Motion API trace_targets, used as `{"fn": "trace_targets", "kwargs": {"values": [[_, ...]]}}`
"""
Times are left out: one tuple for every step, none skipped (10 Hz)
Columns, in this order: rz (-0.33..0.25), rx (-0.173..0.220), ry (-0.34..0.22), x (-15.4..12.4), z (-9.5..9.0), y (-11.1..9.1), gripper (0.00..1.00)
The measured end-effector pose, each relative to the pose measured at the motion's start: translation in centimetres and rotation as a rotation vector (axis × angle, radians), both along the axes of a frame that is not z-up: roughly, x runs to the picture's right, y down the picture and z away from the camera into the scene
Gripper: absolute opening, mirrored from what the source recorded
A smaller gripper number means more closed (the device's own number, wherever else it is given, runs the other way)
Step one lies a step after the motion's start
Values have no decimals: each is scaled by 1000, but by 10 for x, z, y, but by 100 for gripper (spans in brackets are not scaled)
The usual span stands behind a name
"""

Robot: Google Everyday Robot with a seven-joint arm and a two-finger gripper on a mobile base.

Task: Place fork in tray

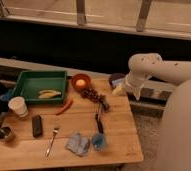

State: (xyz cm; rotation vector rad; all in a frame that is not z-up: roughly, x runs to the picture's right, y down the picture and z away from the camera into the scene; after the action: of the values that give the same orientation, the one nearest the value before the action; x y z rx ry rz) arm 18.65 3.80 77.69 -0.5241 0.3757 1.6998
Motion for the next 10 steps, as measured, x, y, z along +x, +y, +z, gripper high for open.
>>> {"fn": "trace_targets", "kwargs": {"values": [[0,0,0,0,0,0,80],[-2,0,1,0,0,0,80],[-17,5,-10,-4,-3,1,80],[-36,10,-24,-14,-5,2,80],[-62,17,-41,-29,-6,2,80],[-93,27,-62,-51,-5,2,80],[-114,36,-86,-73,-5,1,80],[-131,43,-109,-90,-4,0,80],[-150,50,-136,-110,-3,-1,80],[-174,59,-174,-136,-3,-1,80]]}}
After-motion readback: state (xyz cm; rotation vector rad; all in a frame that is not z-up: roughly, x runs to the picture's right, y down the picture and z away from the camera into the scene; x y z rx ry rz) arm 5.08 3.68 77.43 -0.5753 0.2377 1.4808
